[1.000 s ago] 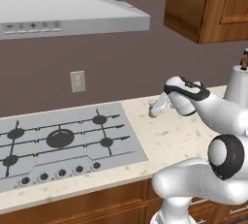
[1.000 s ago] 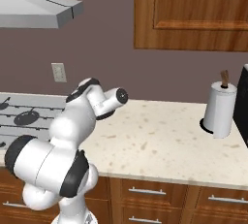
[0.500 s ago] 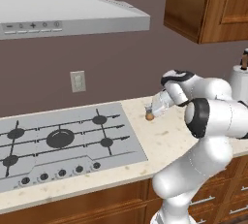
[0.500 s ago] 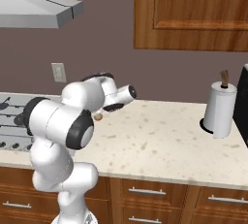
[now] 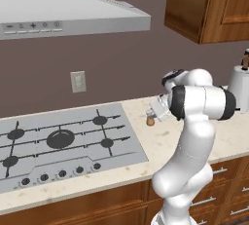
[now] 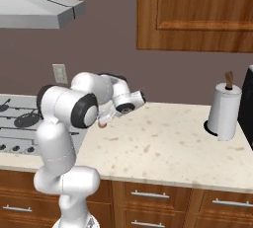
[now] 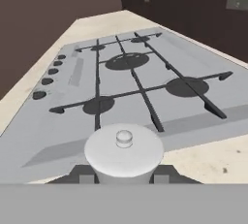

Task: Take 2 condiments from the cabinet and move them on the counter near the stove.Make sure the condiments are lined up with each other, next to each other.

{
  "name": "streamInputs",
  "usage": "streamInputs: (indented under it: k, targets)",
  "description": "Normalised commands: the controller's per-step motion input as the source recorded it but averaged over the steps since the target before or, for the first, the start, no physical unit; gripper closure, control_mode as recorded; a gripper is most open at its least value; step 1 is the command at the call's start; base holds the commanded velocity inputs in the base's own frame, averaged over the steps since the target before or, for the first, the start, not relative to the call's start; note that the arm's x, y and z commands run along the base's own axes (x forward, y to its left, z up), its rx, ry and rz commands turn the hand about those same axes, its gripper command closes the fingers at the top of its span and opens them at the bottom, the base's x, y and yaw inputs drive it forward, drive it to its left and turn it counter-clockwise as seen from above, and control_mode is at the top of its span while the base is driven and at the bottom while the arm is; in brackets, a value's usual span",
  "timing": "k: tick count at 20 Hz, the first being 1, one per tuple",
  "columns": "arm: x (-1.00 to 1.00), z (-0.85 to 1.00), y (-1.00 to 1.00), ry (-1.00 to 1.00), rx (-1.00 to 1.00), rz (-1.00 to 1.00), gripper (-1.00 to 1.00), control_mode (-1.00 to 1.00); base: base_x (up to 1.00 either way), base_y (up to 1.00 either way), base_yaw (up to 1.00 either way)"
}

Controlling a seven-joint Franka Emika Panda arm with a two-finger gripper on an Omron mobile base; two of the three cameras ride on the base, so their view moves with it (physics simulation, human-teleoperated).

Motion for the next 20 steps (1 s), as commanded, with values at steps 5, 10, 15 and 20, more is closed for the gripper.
streamInputs:
  k: [5, 10, 15, 20]
  targets:
    - [-0.02, -0.33, 0.00, -0.03, 0.10, 0.10, 1.00, -1.00, 0.00, 0.00, 0.00]
    - [0.00, -0.22, 0.02, -0.07, 0.10, 0.07, 1.00, -1.00, 0.00, 0.00, 0.00]
    - [0.00, -0.14, 0.01, -0.08, 0.08, 0.06, -1.00, -1.00, 0.00, 0.00, 0.00]
    - [0.00, -0.06, 0.04, -0.08, 0.04, 0.02, -1.00, -1.00, 0.00, 0.00, 0.00]
